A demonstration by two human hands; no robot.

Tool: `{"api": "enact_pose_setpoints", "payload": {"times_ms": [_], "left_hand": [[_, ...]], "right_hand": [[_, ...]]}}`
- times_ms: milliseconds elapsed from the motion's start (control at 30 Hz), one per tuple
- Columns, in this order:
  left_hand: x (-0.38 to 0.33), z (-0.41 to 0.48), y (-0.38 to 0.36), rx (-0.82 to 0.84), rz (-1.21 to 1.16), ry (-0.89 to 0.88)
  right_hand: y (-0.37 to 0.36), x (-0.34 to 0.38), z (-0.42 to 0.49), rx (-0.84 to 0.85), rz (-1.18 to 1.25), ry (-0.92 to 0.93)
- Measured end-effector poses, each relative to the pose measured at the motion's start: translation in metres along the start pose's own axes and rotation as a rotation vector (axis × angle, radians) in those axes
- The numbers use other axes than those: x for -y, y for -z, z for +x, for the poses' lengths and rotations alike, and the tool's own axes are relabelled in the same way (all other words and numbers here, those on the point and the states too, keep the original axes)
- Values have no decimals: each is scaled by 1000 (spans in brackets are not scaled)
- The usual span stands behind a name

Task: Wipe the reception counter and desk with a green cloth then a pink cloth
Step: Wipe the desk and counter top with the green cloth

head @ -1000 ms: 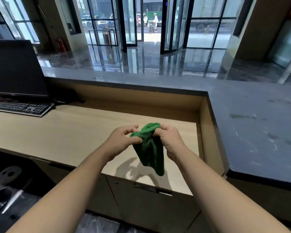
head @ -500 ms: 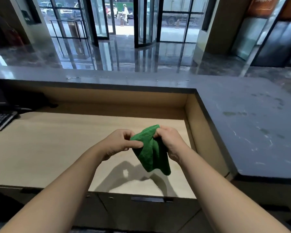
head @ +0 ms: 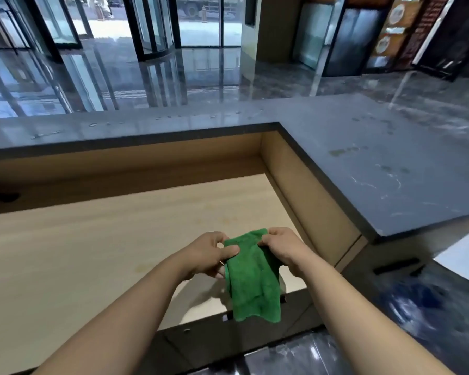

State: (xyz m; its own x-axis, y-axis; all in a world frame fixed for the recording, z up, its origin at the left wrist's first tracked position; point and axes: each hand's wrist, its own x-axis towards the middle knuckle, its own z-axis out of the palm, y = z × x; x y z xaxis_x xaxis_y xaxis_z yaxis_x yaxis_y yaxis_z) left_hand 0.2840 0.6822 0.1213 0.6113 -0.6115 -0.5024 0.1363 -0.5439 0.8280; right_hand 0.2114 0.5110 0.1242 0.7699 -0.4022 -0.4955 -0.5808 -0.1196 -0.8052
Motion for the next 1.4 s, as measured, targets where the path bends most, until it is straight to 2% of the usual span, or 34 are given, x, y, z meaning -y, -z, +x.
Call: {"api": "enact_pose_setpoints", "payload": {"times_ms": [100,200,300,433,500,633,733,833,933,1000,1167,1300,1400], "left_hand": [[8,23,-9,-37,-7,7],[14,53,-15,-163,-54,-26],[15,79,-18,-281,15,-89],[15,95,-18,-302,70,-144],[23,98,-9,-325,76,-151],[46,91,25,-507,180,-155],[65,73,51,-541,345,-85],[75,52,59,-460,627,3],[83,39,53,-326,835,45],[90,34,51,-279,918,64],[102,34,65,-250,1022,104],[108,38,67,-239,1034,71],[110,39,68,-236,1033,77]], "right_hand": [[0,-12,13,-63,-4,-21],[2,-14,36,-123,-22,11],[5,-15,57,-171,-69,69],[11,-21,80,-243,-160,93],[17,-28,85,-311,-234,81],[22,-44,77,-535,-468,56],[4,-57,64,-642,-627,230],[-23,-64,56,-575,-727,355],[-42,-66,60,-435,-853,299],[-47,-68,67,-407,-932,246],[-43,-81,89,-387,-1010,149],[-59,-79,96,-414,-1058,176],[-91,-65,94,-338,-1080,260]]}}
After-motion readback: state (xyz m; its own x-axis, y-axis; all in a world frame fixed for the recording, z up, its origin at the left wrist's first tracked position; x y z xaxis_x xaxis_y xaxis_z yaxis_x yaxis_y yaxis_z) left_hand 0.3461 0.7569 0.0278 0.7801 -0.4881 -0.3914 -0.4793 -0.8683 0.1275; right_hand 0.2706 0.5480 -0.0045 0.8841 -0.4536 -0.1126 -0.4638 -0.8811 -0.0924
